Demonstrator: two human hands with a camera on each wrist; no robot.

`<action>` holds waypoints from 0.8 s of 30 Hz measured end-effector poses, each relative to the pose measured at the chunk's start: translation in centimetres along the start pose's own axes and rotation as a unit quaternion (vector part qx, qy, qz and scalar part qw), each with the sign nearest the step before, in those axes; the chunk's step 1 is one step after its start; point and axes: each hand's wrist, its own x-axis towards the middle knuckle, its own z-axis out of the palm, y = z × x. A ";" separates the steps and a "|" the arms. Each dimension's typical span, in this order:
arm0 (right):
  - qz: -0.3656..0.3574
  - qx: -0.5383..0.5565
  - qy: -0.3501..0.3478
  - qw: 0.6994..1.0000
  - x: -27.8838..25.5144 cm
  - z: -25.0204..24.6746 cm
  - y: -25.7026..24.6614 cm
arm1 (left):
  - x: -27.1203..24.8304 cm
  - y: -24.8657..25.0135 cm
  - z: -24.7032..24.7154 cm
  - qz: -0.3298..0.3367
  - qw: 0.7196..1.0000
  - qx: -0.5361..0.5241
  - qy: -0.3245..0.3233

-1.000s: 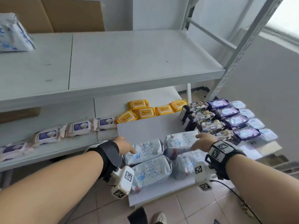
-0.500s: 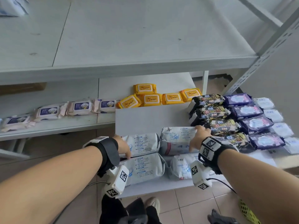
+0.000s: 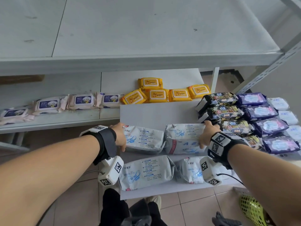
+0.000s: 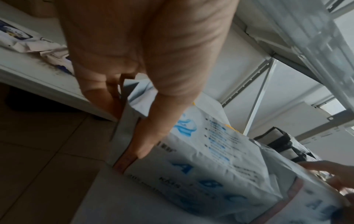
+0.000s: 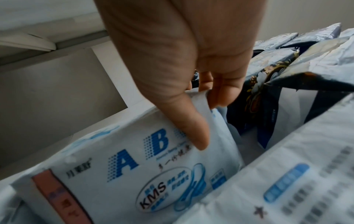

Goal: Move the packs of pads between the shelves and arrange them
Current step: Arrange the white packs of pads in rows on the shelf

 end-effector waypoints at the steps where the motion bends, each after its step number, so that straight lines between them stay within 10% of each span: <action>1: -0.002 -0.006 0.006 1.000 0.2 0.1 0.0 | 0.2 -0.3 0.0 0.009 1.000 -0.018 0.000; 15: -0.100 -0.103 0.056 0.988 1.0 -0.7 1.0 | 1.6 -2.1 -0.2 0.086 0.983 -0.159 0.011; 24: -0.123 0.258 -0.032 0.958 1.3 -3.0 1.2 | 3.4 -3.7 -0.5 0.040 0.915 -0.402 -0.002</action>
